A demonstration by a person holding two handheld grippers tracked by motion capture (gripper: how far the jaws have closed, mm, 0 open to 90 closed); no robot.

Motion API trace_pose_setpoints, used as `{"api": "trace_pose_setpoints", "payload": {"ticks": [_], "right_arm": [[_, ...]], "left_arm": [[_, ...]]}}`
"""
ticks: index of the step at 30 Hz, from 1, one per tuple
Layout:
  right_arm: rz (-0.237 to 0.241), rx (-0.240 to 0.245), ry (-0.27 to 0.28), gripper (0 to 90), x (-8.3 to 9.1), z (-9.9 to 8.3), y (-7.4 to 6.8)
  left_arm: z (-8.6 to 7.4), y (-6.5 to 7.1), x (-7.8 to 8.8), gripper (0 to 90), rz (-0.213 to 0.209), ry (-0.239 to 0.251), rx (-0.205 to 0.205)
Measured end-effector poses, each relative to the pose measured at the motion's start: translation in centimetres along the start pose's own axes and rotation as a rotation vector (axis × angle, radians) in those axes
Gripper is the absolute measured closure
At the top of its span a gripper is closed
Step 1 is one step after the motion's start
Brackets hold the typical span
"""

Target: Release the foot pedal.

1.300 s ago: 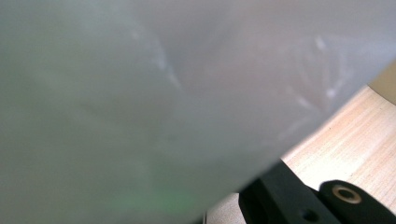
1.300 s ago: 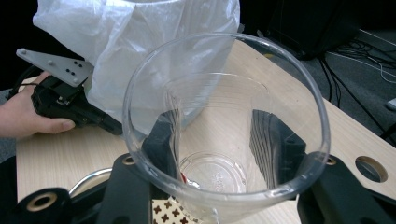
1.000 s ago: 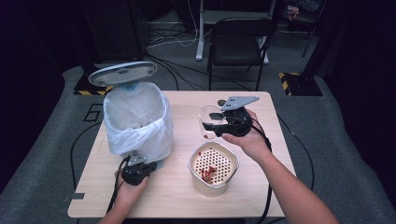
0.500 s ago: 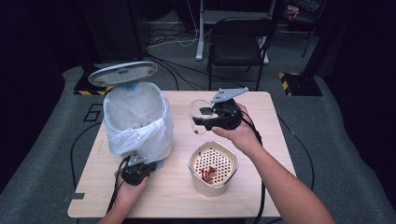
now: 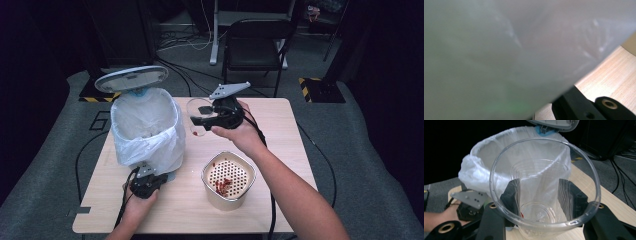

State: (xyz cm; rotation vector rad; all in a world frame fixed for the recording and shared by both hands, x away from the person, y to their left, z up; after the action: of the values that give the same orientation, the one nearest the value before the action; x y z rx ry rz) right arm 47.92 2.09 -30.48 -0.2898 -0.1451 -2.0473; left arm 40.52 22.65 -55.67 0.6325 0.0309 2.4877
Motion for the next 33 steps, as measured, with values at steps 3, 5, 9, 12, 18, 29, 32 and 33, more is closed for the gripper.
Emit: {"api": "trace_pose_setpoints", "payload": {"ticks": [3, 5, 9, 12, 18, 29, 32, 33], "right_arm": [[-0.004, -0.008, 0.003, 53.0, -0.7, 0.8, -0.1], [-0.001, -0.003, 0.009, 53.0, -1.1, 1.3, -0.2], [0.005, 0.004, 0.008, 53.0, -2.0, 2.2, -0.5], [0.009, 0.012, 0.008, 52.9, -2.6, 2.5, -0.5], [0.023, 0.009, 0.021, 52.8, -3.9, 3.2, -0.9], [0.043, 0.025, 0.015, 52.6, -7.1, 3.9, -2.6], [0.045, 0.032, 0.007, 52.5, -7.8, 3.9, -2.9], [0.044, 0.036, 0.006, 52.5, -7.9, 3.9, -3.0]], "left_arm": [[0.1, 0.2, -0.2, 90.0, -0.005, 0.024, 0.020], [0.1, 0.2, -0.2, 90.0, -0.011, 0.022, 0.018], [0.1, 0.2, -0.2, 90.0, -0.010, 0.023, 0.017], [0.1, 0.2, -0.2, 90.0, -0.001, 0.026, 0.025], [0.1, 0.2, -0.2, 90.0, -0.003, 0.025, 0.024], [0.1, 0.2, -0.2, 90.0, -0.001, 0.027, 0.028], [0.1, 0.2, -0.2, 90.0, -0.006, 0.029, 0.026], [0.1, 0.2, -0.2, 90.0, -0.006, 0.029, 0.025]]}}
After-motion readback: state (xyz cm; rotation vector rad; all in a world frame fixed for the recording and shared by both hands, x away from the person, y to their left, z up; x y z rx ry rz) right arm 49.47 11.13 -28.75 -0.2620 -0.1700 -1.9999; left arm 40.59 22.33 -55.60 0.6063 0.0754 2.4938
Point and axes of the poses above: each handheld gripper's, and its own axes: x roughly backward along the jaws, z roughly out of its top, y roughly to its right, the point moved 6 cm from there along -x, roughly forward along the jaws, and after that the axes turned 13 degrees about y, right-handed, at the moved point
